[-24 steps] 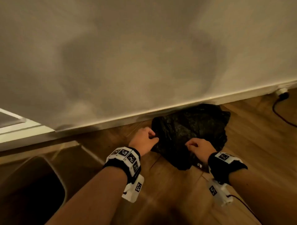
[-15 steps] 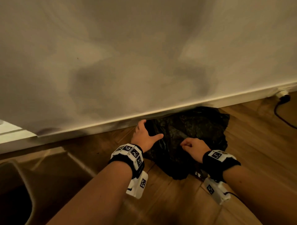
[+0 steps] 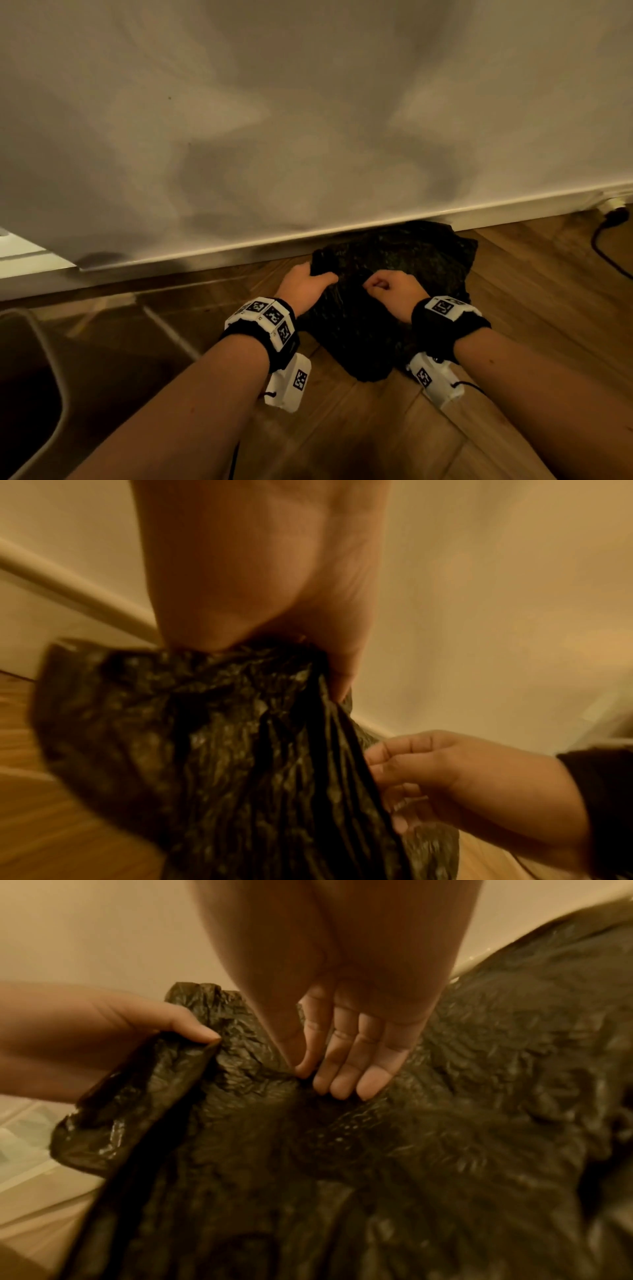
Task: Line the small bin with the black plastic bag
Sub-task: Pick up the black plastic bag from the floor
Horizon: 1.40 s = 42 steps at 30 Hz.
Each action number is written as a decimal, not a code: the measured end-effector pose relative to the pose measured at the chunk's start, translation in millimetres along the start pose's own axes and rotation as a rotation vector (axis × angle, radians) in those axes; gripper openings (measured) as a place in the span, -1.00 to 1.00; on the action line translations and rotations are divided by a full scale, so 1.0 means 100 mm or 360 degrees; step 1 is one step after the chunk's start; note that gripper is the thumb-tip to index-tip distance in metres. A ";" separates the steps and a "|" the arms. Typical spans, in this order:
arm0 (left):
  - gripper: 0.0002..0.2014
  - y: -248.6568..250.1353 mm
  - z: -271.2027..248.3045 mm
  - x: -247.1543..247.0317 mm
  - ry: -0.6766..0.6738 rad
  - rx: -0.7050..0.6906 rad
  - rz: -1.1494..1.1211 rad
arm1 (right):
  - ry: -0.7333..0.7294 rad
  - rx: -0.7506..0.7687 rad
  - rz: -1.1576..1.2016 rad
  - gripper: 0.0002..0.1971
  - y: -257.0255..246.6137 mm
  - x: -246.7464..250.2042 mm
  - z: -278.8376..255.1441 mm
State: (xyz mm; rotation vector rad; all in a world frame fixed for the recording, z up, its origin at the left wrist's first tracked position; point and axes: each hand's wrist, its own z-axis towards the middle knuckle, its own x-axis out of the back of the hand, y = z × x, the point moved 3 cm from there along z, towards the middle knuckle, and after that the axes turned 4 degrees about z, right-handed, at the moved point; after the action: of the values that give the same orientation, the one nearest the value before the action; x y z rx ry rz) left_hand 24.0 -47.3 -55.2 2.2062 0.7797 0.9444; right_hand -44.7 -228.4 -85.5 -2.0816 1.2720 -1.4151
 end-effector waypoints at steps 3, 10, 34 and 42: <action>-0.79 0.01 -0.12 0.18 -0.0002 0.0027 -0.0225 | -0.0016 0.0082 0.0028 -0.82 -0.18 0.02 -0.02; -0.71 -0.02 -0.55 0.69 0.0123 0.0006 -0.0507 | -0.0099 0.0207 -0.0043 -0.87 -0.61 0.03 -0.11; -0.60 -0.04 -1.39 2.30 0.0531 0.0374 -0.1511 | -0.0328 0.0976 0.0068 -0.40 -2.58 0.00 -0.70; 0.28 0.09 -1.95 2.79 0.0759 -0.0395 0.0429 | -0.0624 0.1186 0.0066 -0.81 -3.33 -0.04 -0.62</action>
State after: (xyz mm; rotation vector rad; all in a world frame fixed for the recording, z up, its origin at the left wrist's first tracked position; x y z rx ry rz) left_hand 35.1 202.0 176.3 1.9176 0.5334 1.6454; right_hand 64.4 -28.2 164.5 -1.6707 0.5102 -1.1371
